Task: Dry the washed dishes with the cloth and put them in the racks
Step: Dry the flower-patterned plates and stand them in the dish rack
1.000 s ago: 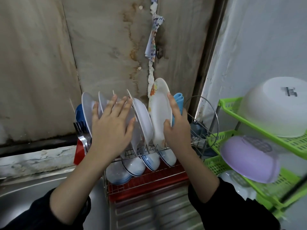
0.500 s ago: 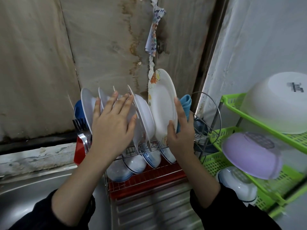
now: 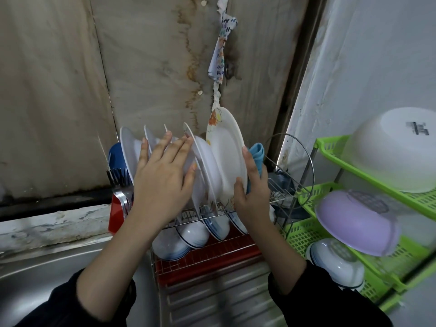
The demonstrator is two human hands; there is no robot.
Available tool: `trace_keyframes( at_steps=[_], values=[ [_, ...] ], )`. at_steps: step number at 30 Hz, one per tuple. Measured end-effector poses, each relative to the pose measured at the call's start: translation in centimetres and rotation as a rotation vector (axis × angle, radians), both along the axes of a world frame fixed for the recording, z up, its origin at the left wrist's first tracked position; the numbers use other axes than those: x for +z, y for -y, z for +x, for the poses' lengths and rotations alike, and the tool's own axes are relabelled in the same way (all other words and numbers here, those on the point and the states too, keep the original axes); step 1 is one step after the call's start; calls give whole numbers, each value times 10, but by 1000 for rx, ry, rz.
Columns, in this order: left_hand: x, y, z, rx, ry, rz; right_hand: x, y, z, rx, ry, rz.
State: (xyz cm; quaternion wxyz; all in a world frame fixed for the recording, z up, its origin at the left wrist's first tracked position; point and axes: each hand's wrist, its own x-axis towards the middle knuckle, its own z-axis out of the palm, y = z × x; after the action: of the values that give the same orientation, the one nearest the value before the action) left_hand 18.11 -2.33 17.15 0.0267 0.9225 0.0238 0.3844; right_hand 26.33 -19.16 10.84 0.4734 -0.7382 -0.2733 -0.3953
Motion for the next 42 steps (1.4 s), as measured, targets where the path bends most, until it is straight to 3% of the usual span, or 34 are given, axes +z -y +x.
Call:
trace_keyframes(
  at_steps=[7, 12, 16, 20, 30, 42],
  values=[
    [1, 0, 0, -23, -10, -8, -3, 2, -6, 129, 62, -172],
    [1, 2, -4, -25, -26, -11, -2, 6, -15, 236, -33, -199],
    [7, 7, -13, -35, -95, -41, 0, 14, -25, 214, -148, -168],
    [3, 16, -35, -35, -156, -51, -7, 18, -57, 145, -125, -158],
    [-39, 10, -164, -20, -293, -187, -31, 1, -195, 118, -248, -118],
    [-84, -69, -320, 208, -396, -299, -39, -81, -327, 312, -538, -324]
  ],
)
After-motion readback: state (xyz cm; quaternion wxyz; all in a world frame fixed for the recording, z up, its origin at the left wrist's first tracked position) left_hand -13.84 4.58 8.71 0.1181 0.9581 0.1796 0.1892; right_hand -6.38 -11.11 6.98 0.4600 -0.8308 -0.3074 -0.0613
